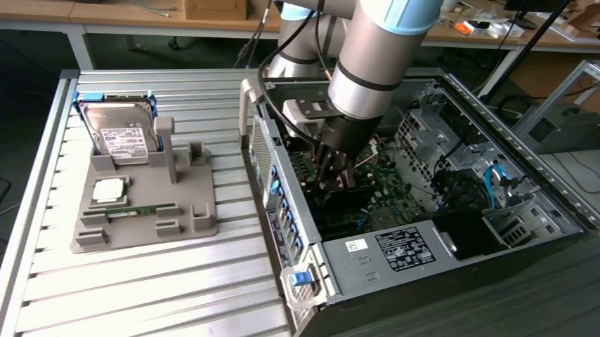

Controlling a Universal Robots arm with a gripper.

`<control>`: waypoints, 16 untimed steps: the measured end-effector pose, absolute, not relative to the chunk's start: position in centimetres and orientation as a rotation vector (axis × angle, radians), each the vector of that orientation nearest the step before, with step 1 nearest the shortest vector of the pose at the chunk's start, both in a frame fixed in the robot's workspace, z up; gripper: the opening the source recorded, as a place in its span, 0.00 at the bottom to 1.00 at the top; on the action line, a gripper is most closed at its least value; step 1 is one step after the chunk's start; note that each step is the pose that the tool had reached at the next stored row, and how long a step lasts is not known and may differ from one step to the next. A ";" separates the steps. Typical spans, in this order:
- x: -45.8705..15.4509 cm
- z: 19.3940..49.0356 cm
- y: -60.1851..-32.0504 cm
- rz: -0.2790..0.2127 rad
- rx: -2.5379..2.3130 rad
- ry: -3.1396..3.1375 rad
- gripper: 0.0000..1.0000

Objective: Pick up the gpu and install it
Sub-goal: 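Press down on the gpu until it lock into place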

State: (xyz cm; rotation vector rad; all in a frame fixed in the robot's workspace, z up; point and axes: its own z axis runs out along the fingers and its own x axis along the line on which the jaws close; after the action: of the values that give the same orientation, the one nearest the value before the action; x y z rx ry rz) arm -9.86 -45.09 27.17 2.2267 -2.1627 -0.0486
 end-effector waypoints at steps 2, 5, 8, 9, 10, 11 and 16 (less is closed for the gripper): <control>-10.3 27.0 -45.1 -0.049 2.227 -2.163 0.11; -10.5 27.0 -45.1 -0.049 2.226 -2.163 0.11; -10.5 27.0 -45.1 -0.049 2.226 -2.163 0.11; -10.5 27.0 -45.1 -0.049 2.226 -2.163 0.11; -10.5 27.0 -45.1 -0.049 2.226 -2.163 0.11; -10.5 27.0 -45.1 -0.050 2.227 -2.164 0.11; -10.1 27.9 -45.1 -0.050 2.227 -2.164 0.11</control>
State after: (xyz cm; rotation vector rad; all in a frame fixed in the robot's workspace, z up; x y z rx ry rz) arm -10.13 -45.08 27.94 2.2267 -2.1635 -0.0497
